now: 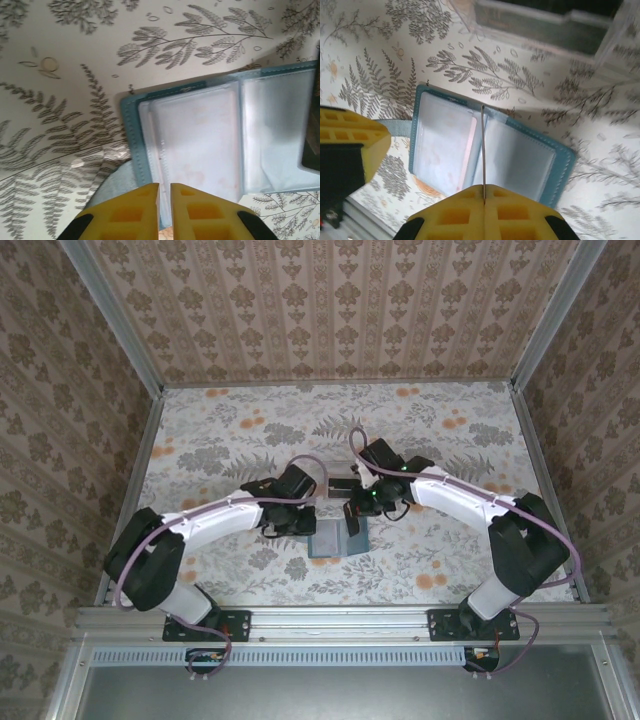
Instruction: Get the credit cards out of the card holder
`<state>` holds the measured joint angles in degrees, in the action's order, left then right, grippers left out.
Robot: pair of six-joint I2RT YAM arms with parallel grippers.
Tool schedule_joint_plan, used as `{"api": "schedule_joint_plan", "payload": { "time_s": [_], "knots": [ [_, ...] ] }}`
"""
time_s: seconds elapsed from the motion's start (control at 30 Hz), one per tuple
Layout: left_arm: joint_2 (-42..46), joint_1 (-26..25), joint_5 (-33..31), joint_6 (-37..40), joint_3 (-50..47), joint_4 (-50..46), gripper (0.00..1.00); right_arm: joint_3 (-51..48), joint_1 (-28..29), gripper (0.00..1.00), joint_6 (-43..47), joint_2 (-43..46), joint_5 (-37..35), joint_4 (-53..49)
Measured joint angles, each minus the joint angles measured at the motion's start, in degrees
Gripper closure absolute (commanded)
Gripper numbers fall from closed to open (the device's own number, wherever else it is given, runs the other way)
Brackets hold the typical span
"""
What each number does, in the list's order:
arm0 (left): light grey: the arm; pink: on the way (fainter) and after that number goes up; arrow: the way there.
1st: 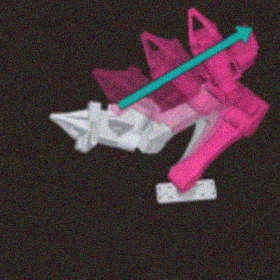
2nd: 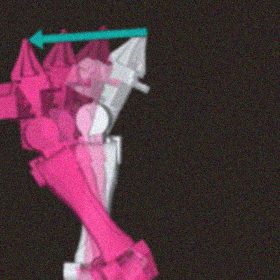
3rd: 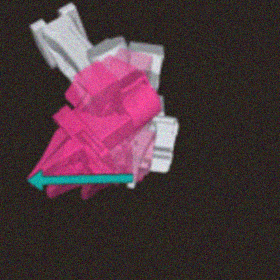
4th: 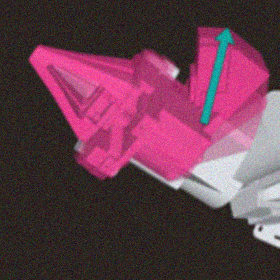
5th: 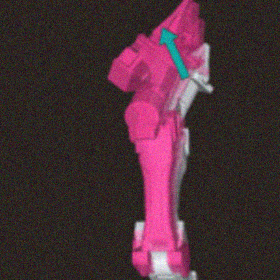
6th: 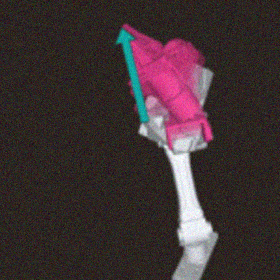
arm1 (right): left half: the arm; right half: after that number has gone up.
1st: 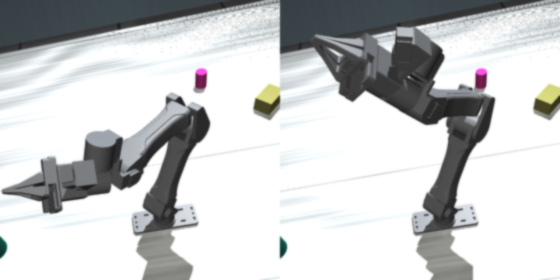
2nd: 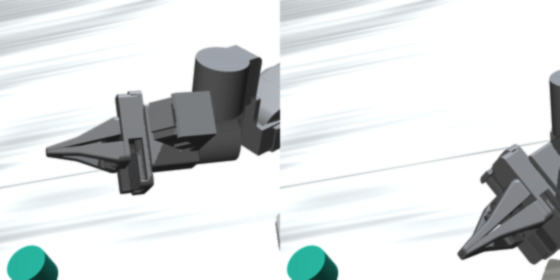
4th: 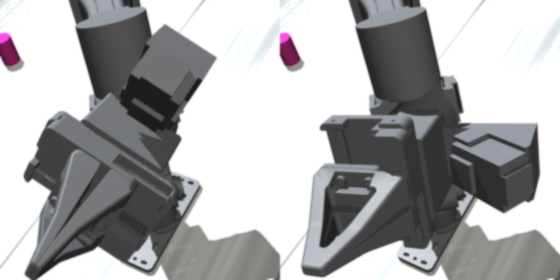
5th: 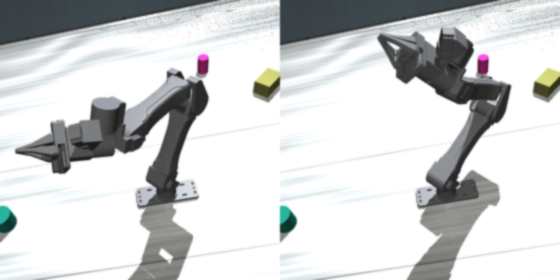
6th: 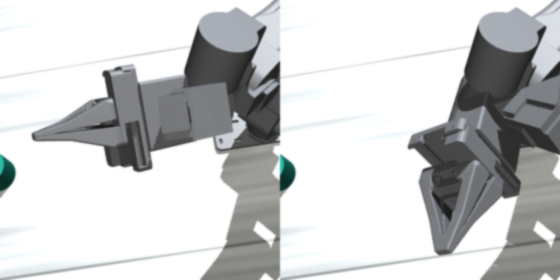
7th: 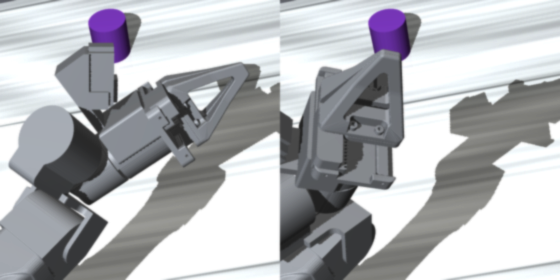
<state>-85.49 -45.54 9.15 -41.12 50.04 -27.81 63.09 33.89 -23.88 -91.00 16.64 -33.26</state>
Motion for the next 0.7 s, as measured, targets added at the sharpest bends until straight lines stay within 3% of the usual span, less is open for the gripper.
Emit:
{"api": "schedule_joint_plan", "payload": {
  "time_s": [0.43,0.7],
  "knots": [
    [7.58,2.58,-0.39,-1.92,-7.58,1.77,0.75,16.72,0.0,0.98,45.31,-5.22,-7.82,-11.78],
    [10.6,2.58,-0.42,-2.75,-8.76,2.08,0.73,31.1,0.0,0.99,62.77,-15.91,-11.63,-20.11]
  ]
}}
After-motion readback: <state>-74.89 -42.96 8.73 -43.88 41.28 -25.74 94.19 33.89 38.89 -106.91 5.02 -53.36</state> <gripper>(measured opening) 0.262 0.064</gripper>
